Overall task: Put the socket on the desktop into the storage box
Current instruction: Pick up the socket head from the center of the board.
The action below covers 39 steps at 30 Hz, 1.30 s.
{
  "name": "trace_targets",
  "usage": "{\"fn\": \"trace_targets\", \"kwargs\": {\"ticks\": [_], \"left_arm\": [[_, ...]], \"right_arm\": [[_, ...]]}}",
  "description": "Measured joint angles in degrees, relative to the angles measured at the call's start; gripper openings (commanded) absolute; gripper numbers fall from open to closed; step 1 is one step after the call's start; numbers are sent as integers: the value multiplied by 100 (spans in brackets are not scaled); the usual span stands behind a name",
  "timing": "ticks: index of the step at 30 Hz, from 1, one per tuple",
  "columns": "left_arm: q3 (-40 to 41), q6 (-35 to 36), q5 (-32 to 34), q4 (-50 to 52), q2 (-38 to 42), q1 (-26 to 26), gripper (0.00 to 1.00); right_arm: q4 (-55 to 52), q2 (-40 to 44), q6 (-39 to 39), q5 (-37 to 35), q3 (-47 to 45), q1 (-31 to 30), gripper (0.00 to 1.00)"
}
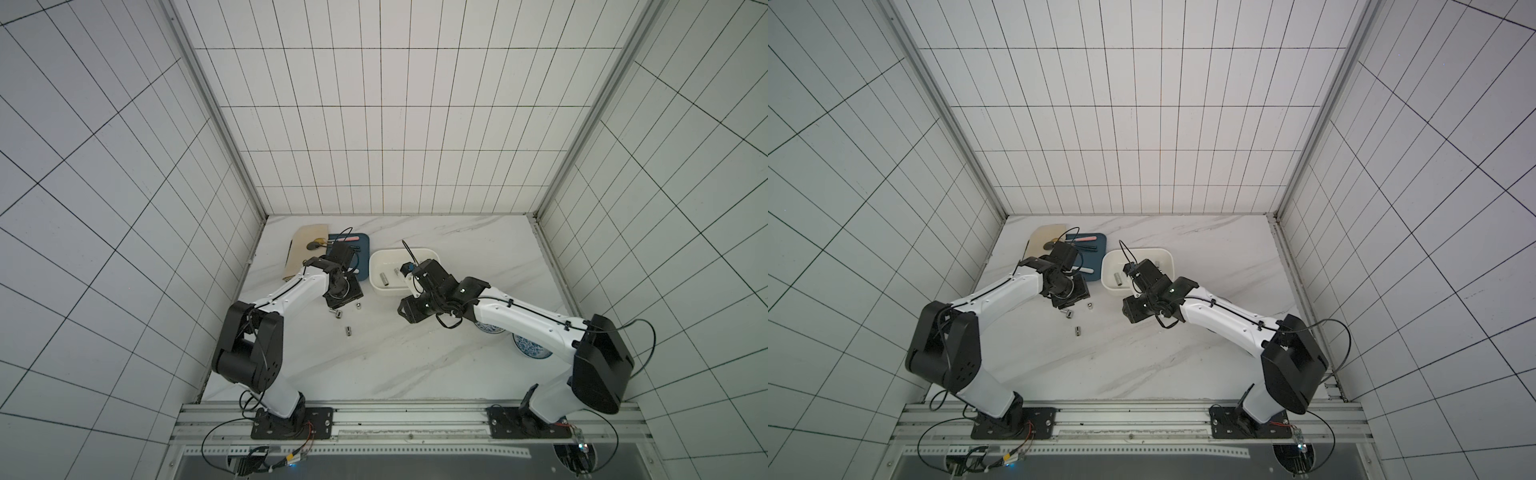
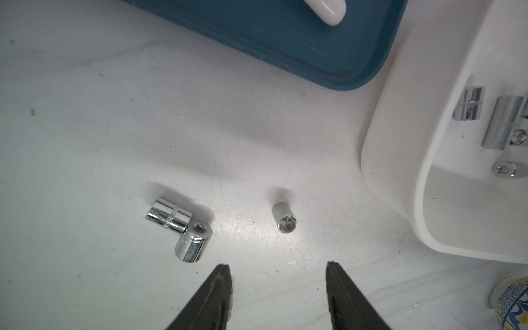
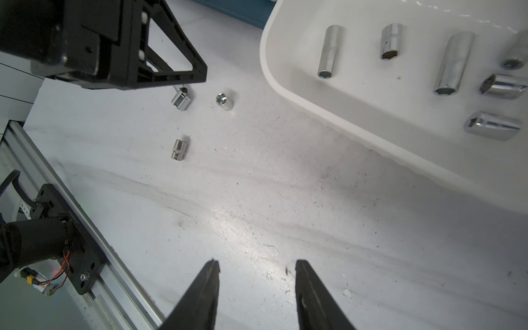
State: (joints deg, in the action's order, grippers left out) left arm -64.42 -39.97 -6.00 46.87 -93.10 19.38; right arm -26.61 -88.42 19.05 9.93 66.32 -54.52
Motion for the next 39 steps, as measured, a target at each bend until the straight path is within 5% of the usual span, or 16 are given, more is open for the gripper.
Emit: {"fn": "trace_targets", "kwargs": {"ticks": [39], "left_arm": [[-741, 173, 328, 164, -1416, 341, 32]], "right_arm": [[107, 0, 28, -59, 0, -26, 46]]}}
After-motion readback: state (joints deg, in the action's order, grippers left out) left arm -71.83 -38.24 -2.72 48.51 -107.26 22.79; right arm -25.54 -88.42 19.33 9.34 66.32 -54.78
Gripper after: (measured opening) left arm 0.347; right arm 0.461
